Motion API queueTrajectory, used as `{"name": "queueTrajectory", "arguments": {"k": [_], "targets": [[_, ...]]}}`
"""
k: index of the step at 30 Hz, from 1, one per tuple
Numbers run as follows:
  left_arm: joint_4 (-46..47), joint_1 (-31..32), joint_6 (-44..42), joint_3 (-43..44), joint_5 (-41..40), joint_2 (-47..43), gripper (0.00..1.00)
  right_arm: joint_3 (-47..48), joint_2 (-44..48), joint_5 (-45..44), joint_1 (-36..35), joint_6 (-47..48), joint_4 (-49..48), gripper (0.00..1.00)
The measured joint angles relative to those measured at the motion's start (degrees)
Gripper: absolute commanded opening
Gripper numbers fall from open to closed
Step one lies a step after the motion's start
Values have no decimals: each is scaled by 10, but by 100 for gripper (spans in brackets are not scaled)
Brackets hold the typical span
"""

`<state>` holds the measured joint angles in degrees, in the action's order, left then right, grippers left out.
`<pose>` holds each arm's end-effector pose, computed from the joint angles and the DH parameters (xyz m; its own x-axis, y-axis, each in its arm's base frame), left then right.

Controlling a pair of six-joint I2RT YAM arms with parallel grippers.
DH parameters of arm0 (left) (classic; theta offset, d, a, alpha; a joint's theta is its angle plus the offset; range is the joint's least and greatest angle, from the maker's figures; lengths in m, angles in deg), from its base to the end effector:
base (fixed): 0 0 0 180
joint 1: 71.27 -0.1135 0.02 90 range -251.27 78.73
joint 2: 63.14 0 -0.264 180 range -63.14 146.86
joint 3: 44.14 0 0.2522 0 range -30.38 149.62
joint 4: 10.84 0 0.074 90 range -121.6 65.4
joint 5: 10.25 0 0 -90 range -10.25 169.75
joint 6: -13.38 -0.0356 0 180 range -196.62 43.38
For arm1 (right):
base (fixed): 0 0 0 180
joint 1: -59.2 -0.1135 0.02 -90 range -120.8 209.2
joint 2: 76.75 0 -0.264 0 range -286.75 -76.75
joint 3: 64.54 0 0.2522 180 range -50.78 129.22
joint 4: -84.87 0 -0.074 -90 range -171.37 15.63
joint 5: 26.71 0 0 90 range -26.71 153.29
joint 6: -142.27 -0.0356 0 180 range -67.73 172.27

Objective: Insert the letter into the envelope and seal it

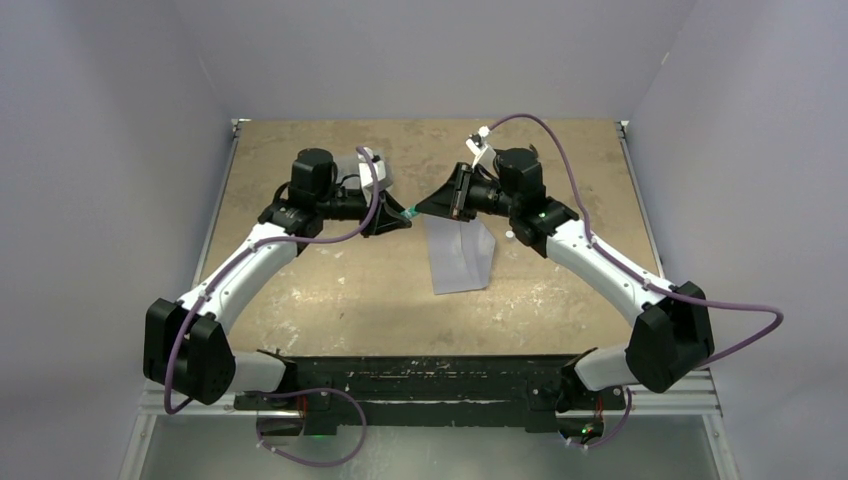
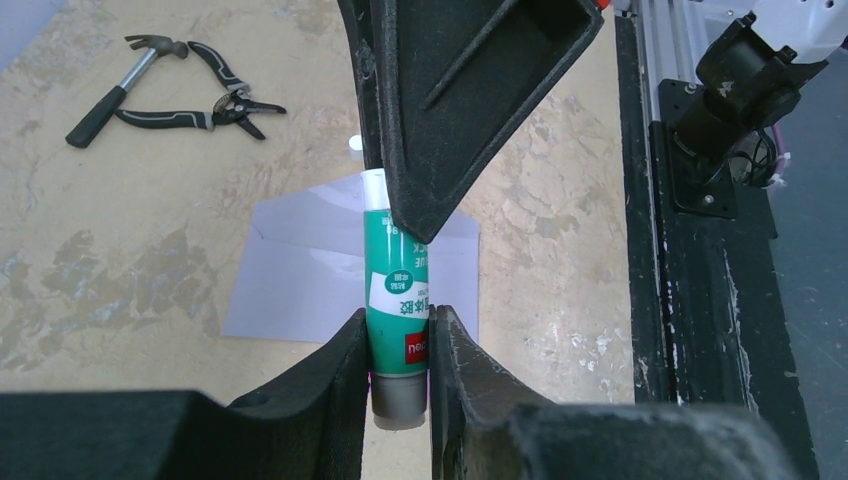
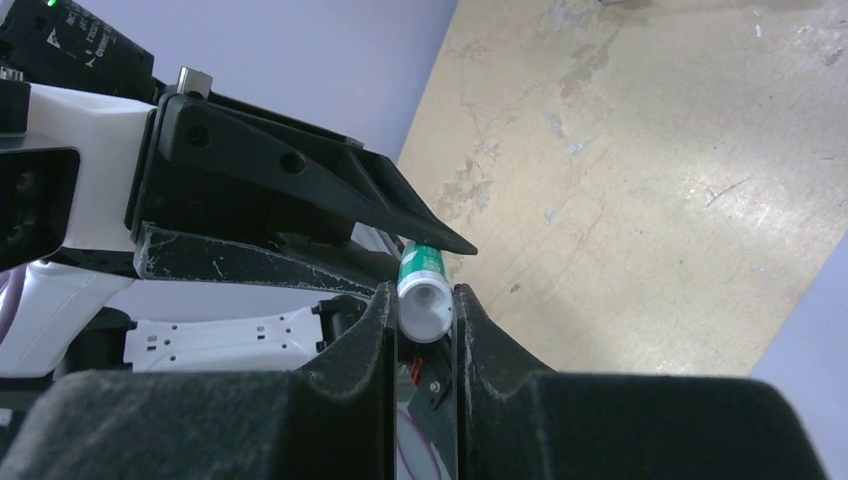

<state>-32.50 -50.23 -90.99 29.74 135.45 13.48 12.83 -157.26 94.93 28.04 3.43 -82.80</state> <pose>0.2662 -0.1339 0.3194 -0.1490 0.2072 -0.9669 0.9719 0.2110 -0.1046 0.2717 0.1861 0.3322 -0.8076 0.2607 -0.5290 -0.4028 0.4112 0.8177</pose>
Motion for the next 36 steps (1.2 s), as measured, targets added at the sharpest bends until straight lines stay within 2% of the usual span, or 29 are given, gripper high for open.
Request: {"name": "queueTrajectory", "arguments": {"k": [3, 6, 8, 10, 14, 18, 20, 25, 28, 33, 36], "targets": [[0, -1, -2, 0, 8, 0, 0, -1, 0, 8, 0, -1, -4, 29], [0, -1, -2, 0, 12, 0, 0, -1, -1, 9, 0, -1, -9, 50], [0, 1, -2, 0, 14, 0, 0, 0, -4, 9, 0, -2, -14, 55], [0, 3, -2, 0, 13, 0, 0, 3, -15, 9, 0, 0, -21, 55], [1, 5, -1, 0, 6, 5, 0, 14, -51, 9, 0, 4, -24, 50], [4, 5, 12, 1, -16, 15, 0, 21, -71, 11, -1, 3, -30, 38], [6, 6, 19, 0, -28, 16, 0, 21, -73, 11, -2, 3, -37, 38], [32, 9, 38, 0, -61, 16, 0, 21, -73, 23, -3, 2, -43, 43], [44, 9, 48, 0, -70, 16, 0, 21, -73, 25, -3, 2, -49, 41], [53, 9, 49, 0, -66, 17, 0, 21, -73, 31, -2, 3, -61, 23], [53, 9, 49, 0, -62, 17, 1, 21, -75, 41, -1, 6, -64, 4]]}}
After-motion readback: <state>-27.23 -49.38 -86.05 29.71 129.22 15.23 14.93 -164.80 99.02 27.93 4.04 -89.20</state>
